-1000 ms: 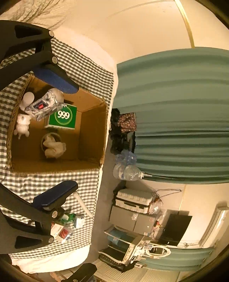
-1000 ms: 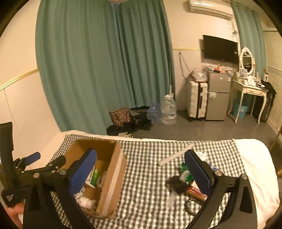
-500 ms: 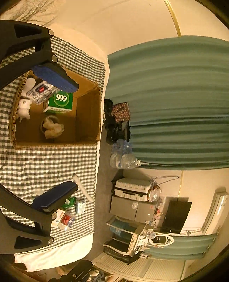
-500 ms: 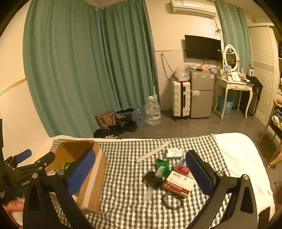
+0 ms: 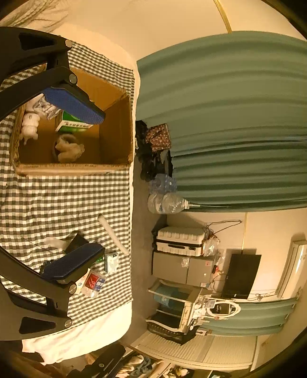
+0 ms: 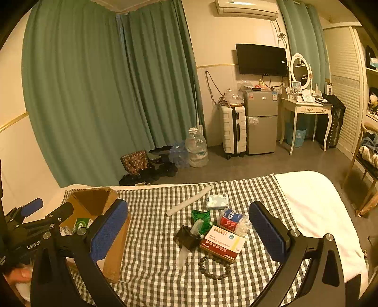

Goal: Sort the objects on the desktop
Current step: 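Move both open grippers out of the box back over the remaining pile, then reach the left gripper around the black comb while the right approaches the bead bracelet, then close the left gripper on the black comb while the right grasps the bead bracelet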

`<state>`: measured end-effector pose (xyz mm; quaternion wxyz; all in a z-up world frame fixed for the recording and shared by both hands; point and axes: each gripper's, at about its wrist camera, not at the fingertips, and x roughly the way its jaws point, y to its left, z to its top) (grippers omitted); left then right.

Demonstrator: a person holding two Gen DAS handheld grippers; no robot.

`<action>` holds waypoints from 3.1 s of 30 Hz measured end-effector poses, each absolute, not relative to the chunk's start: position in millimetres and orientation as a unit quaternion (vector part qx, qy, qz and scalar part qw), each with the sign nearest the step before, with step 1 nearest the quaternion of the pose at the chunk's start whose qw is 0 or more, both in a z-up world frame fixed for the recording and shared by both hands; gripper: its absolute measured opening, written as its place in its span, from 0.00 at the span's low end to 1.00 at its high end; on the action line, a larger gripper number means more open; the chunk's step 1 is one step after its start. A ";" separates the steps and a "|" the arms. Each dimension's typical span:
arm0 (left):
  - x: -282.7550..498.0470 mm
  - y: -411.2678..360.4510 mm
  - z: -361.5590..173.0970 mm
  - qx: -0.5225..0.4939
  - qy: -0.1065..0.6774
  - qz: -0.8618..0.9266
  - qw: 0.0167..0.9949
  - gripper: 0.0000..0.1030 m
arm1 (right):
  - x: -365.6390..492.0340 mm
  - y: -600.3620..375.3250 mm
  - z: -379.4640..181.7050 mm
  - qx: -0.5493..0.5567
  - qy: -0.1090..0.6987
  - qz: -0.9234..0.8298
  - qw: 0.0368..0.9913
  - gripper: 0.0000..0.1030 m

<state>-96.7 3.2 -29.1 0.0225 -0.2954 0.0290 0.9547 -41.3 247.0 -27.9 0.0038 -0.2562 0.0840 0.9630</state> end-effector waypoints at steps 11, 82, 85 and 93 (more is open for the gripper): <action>-115.2 36.5 -65.3 -0.321 0.051 0.944 0.050 1.00 | -53.2 290.7 -70.0 -0.291 0.099 0.951 0.022 1.00; -181.6 146.0 -274.2 -0.489 0.109 0.851 0.155 0.23 | -125.5 303.1 -294.8 -0.510 0.099 0.854 0.018 0.18; -178.4 145.2 -267.6 -0.486 0.115 0.853 0.156 0.21 | -124.5 309.5 -293.1 -0.514 0.117 0.849 0.018 0.11; -179.4 130.7 -239.5 -0.477 0.104 0.860 0.149 0.03 | -111.7 311.5 -272.8 -0.497 0.121 0.859 0.010 0.11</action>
